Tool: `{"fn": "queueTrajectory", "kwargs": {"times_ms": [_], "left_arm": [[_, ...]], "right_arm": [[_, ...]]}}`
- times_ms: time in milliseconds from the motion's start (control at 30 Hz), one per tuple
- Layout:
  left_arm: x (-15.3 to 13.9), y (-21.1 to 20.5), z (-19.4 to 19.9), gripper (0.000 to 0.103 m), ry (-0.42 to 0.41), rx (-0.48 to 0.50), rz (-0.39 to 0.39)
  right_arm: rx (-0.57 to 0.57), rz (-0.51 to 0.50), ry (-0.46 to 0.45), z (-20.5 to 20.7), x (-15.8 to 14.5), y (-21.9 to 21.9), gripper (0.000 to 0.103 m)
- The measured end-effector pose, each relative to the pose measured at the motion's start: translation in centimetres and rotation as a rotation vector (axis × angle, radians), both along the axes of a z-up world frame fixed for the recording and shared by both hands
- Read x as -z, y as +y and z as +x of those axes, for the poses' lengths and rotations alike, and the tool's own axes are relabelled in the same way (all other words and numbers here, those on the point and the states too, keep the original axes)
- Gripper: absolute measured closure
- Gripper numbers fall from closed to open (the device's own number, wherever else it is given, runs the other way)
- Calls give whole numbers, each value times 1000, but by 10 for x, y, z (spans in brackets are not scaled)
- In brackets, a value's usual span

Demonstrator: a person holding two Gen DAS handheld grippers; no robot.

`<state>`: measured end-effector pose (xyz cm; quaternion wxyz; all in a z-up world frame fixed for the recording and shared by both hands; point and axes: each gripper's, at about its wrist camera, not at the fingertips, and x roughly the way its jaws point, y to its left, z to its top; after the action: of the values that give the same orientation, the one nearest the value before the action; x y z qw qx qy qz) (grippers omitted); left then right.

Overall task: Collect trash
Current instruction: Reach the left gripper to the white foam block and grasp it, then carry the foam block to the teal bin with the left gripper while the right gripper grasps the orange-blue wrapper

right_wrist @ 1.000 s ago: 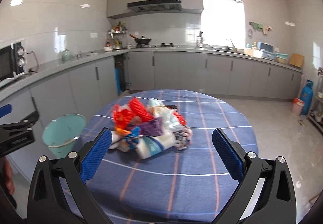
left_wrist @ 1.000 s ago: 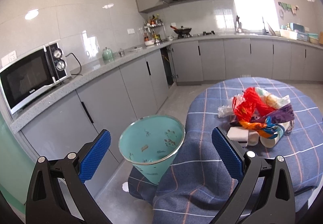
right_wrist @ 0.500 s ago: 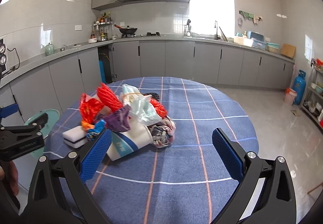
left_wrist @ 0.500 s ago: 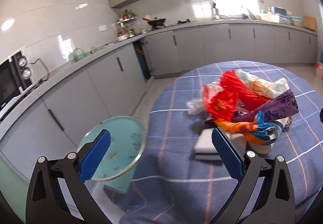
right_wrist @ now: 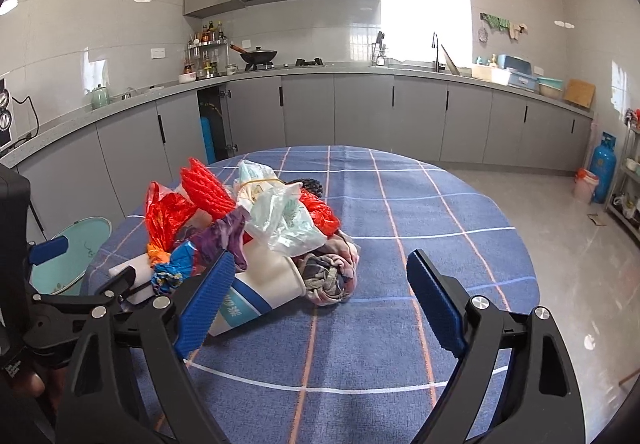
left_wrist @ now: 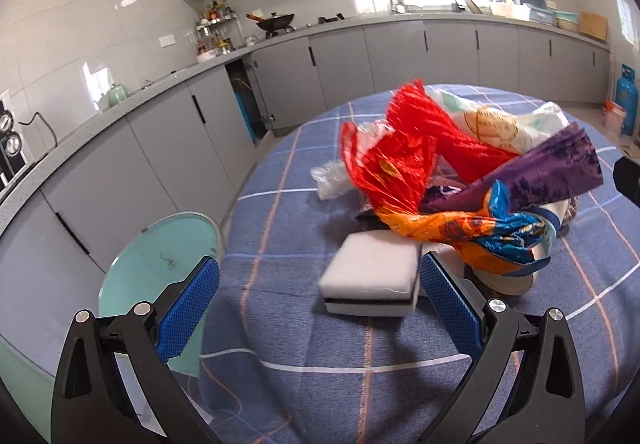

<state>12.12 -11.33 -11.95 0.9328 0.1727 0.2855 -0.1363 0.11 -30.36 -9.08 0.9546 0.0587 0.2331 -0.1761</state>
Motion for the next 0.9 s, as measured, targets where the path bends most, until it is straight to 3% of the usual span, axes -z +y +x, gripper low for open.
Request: {"fn": "queueTrajectory", "kwargs": {"times_ms": [167,200,233,267,333,433,500,667,767,900], "left_arm": [[9,-5,6,6,43,42,-24],[10,-5,6,13,51,56,-35],[11,-5,7,37,59,73,-46],[12,-5,8,48,87,98,-60],[14,-4,9,59,127,127,-95],[11,2,8,78,118,155,-112],[3,8,4,85,104,156,-127],[-13,22,-7,88,61,159,-146],[-13,28,-11,89,50,153,-135],[-13,40,-7,89,55,120,-136]], "right_arm": [[-1,-9,-3,0,2,0,17],[-2,-12,-3,0,2,1,17],[-4,-12,-3,0,3,1,17],[-8,-10,-3,0,3,2,17],[-12,-7,-8,0,4,4,17],[-17,-13,-22,-2,0,7,17],[-21,-22,-37,-4,-5,10,17],[-87,-39,-84,-7,-20,28,19],[-179,-33,-75,2,-23,47,25],[-263,-39,-52,14,-21,65,26]]}}
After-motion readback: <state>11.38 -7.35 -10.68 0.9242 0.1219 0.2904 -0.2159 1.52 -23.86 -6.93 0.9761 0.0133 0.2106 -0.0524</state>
